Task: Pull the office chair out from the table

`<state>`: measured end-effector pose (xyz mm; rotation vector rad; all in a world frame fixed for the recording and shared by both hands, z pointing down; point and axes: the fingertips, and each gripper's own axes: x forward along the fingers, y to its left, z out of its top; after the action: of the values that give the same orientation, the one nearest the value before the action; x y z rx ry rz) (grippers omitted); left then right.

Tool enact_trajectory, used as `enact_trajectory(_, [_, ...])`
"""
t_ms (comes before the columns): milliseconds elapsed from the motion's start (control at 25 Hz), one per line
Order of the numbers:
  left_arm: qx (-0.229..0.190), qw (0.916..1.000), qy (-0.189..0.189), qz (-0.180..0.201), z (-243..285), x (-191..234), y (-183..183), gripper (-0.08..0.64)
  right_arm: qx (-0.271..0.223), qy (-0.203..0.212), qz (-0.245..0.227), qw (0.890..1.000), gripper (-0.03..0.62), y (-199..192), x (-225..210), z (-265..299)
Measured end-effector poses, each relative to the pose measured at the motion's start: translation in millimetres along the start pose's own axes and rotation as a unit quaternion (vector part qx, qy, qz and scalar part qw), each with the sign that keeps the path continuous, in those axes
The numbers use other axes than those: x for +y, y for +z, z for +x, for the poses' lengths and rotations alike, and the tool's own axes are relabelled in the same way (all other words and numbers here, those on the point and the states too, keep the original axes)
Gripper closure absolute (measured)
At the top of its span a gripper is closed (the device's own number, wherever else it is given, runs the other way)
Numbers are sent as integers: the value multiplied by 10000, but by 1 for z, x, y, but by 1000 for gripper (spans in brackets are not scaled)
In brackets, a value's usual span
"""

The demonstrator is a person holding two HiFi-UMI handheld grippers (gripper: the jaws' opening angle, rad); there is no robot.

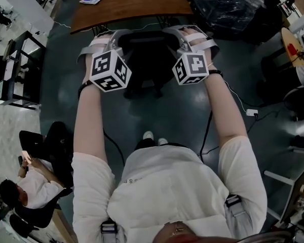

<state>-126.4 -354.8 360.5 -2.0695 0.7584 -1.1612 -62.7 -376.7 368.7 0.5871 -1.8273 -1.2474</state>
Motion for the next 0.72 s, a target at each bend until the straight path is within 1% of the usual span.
enact_trajectory(320, [111, 9998, 135, -52, -20, -32, 36, 408, -266, -121, -122, 9995, 529, 0, 17, -49])
enact_trajectory(560, [197, 9997, 79, -86, -28, -48, 48, 410, -334, -177, -93, 9992, 526, 3, 28, -68])
enact_trajectory(640, [147, 9997, 121, -124, -29, -48, 51, 402, -391, -228, 99, 9989, 510, 3, 27, -73])
enact_trajectory(680, [95, 9997, 170, -157, -30, -48, 53, 402, -434, -199, 290, 9984, 496, 4, 26, -75])
enact_trajectory(720, [30, 9995, 247, -218, -31, -47, 54, 396, -484, -131, 538, 9973, 460, 6, 26, -78])
